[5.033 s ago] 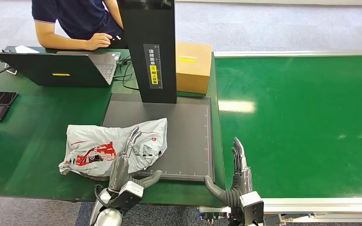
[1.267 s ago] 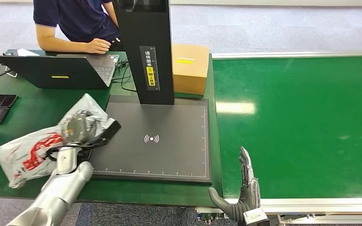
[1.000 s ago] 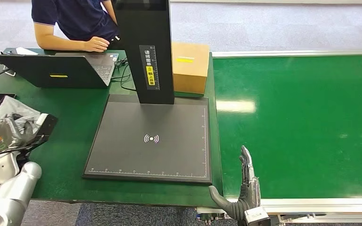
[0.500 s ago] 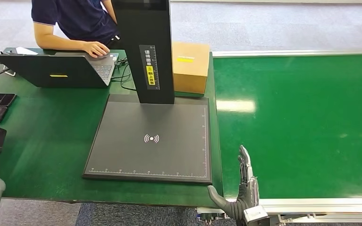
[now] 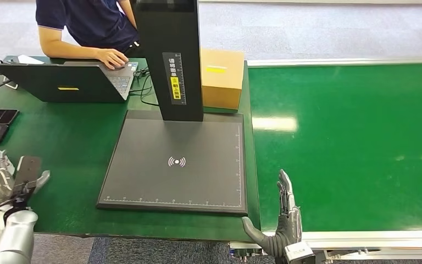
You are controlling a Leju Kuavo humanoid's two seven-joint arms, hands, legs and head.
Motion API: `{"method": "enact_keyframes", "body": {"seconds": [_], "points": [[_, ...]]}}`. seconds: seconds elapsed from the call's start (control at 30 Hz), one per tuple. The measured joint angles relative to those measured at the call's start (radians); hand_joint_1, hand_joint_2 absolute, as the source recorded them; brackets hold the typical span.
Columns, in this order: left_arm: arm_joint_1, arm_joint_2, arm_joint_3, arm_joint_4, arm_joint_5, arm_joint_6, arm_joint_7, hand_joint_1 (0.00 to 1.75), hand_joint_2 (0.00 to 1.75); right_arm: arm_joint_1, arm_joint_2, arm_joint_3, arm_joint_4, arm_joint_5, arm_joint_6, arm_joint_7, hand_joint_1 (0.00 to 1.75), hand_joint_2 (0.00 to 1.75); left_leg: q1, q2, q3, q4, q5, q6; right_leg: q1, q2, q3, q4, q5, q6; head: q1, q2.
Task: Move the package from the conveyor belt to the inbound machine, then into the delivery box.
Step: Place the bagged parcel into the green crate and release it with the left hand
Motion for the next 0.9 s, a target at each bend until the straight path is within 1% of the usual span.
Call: {"method": "enact_keyframes", "body": {"seconds": [0.2,0.3,0.43,0.67,0.9], "points": [[0.060,-0.056,-0.117,-0.127,0.036,-0.045,-0.005,0.00,1.75,0.001,0.000,-0.002,0.000,0.000,0.000,-0.002,0.00,1.75,0.000,0.001,0.000,0.000,0.000,0.000,0.000,0.001,0.000,0.000,0.000,0.000,0.000,0.000],[0.080,-0.073,-0.174,-0.168,0.052,-0.058,-0.009,0.00,1.75,0.001,0.000,-0.002,0.000,0.000,-0.002,-0.005,0.00,1.75,0.000,0.000,0.000,0.000,0.000,0.000,0.000,0.001,-0.001,0.000,0.000,0.000,0.000,0.000],[0.085,-0.085,-0.228,-0.195,0.076,-0.054,-0.018,0.00,1.75,0.001,0.000,-0.004,0.000,-0.002,-0.003,-0.012,0.00,1.75,0.000,0.001,0.000,0.000,0.000,0.000,0.000,0.001,0.000,0.000,0.000,0.000,0.000,0.000],[0.091,-0.093,-0.276,-0.217,0.097,-0.022,-0.032,0.00,1.75,0.001,0.000,-0.005,0.006,-0.006,-0.007,-0.020,0.00,1.75,0.000,0.001,0.000,0.000,0.000,0.000,0.000,0.001,0.000,0.000,0.000,0.000,0.000,0.000],[0.103,-0.100,-0.311,-0.244,0.109,-0.003,-0.071,0.00,1.75,0.000,-0.001,-0.005,0.011,-0.010,-0.013,-0.021,0.00,1.75,0.000,0.001,0.000,0.000,0.000,0.000,0.000,0.001,-0.001,0.000,0.000,0.000,0.000,0.000]]}}
